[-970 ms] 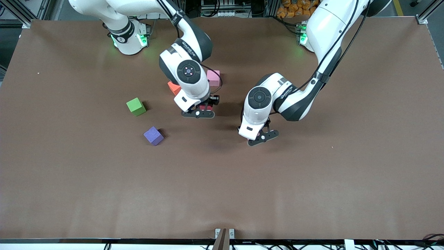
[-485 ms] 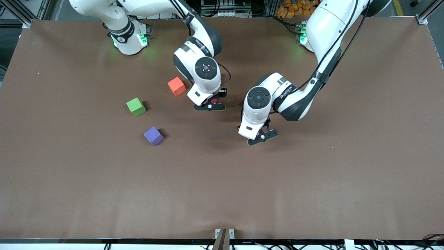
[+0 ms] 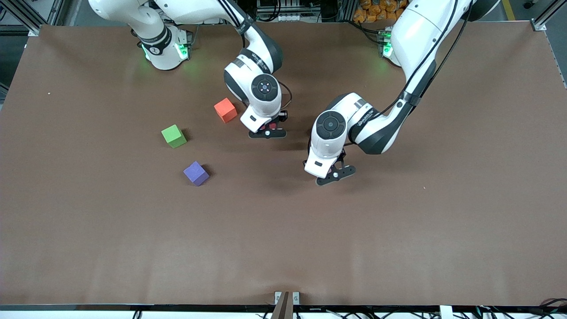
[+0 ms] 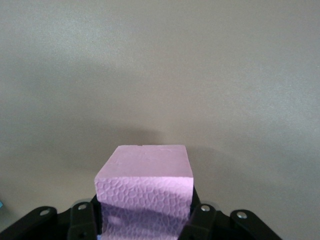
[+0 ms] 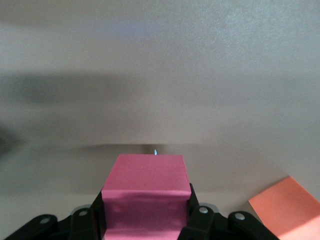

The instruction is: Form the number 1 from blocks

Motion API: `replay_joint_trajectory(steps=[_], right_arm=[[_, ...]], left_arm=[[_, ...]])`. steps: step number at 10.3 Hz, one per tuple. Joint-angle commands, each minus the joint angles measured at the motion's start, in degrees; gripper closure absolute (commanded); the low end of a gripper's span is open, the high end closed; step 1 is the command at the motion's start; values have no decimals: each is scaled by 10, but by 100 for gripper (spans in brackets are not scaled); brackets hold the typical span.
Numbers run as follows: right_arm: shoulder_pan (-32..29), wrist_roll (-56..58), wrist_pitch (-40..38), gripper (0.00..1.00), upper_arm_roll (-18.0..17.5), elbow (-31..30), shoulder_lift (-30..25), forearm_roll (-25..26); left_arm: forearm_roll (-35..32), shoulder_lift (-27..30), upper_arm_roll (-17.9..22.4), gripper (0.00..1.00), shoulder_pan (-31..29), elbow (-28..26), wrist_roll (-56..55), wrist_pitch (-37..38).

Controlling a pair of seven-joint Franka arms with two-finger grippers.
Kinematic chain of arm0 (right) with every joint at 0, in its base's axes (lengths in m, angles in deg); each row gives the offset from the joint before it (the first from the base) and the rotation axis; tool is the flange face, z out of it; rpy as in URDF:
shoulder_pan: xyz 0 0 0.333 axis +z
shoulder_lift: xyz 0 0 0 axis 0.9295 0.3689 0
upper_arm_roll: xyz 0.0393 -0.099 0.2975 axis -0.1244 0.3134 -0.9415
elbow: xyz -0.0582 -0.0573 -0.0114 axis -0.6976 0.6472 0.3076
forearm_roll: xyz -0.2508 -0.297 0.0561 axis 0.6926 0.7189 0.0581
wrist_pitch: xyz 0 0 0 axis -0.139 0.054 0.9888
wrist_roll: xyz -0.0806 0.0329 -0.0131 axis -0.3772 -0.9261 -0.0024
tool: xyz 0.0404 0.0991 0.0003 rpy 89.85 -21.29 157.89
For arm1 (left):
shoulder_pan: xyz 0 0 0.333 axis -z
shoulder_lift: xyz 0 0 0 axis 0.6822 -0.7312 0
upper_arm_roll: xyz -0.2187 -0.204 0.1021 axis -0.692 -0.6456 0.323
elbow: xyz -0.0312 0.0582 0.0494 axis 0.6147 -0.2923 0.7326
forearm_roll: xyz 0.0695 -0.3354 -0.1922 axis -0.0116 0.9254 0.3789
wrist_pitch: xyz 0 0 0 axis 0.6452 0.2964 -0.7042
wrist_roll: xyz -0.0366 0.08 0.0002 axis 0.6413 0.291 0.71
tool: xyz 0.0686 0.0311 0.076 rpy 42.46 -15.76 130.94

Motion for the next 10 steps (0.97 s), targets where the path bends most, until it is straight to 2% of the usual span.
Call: replay_joint_trajectory(steps=[1,10], right_arm=[[7,0,20,100,3,-41,-30,7],[43,-21,59,100,4,-69,-22,6]], left_arm=[[12,5,-4,100,-4,-1,15,8],[12,3,-3,100,-1,-1,15,8]])
